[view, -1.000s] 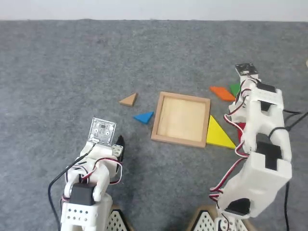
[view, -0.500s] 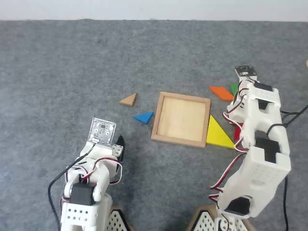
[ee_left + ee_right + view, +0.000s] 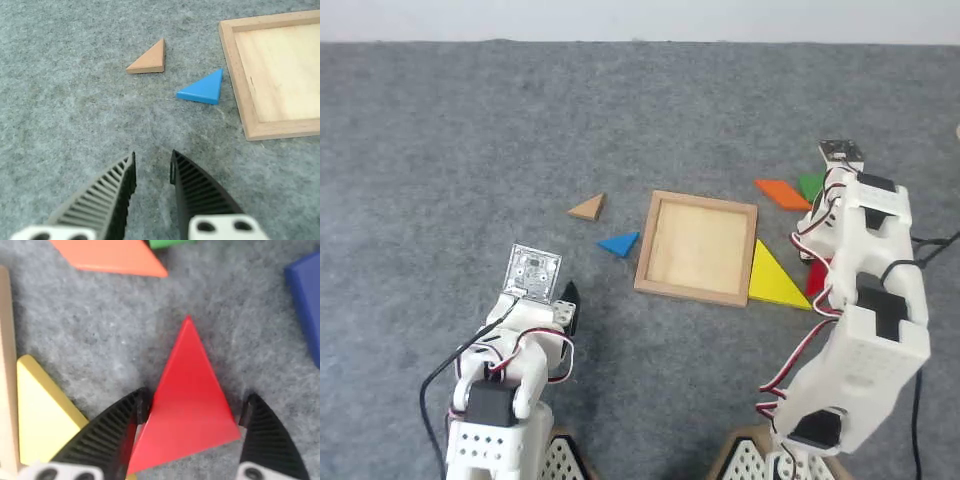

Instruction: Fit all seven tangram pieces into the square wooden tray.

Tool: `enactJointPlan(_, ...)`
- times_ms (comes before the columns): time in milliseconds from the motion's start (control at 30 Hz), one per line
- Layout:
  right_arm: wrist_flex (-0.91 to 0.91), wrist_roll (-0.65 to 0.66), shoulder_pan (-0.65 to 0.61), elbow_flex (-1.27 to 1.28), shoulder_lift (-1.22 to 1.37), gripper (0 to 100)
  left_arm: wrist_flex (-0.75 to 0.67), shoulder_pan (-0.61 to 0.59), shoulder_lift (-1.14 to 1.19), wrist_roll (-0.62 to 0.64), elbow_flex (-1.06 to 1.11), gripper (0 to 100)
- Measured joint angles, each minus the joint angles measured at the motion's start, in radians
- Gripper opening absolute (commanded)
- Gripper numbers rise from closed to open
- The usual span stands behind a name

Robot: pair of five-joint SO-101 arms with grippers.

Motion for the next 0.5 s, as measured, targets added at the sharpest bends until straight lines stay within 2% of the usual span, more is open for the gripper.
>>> enactJointPlan(300, 0.052, -0.006, 0.095, 0.026, -0.038, 32.4, 0.000, 0.000, 0.000, 0.000, 0.000, 11)
enactJointPlan(500, 0.035, -0.009, 0.100, 0.078, -0.060, 32.2, 0.000, 0.000, 0.000, 0.000, 0.000, 11)
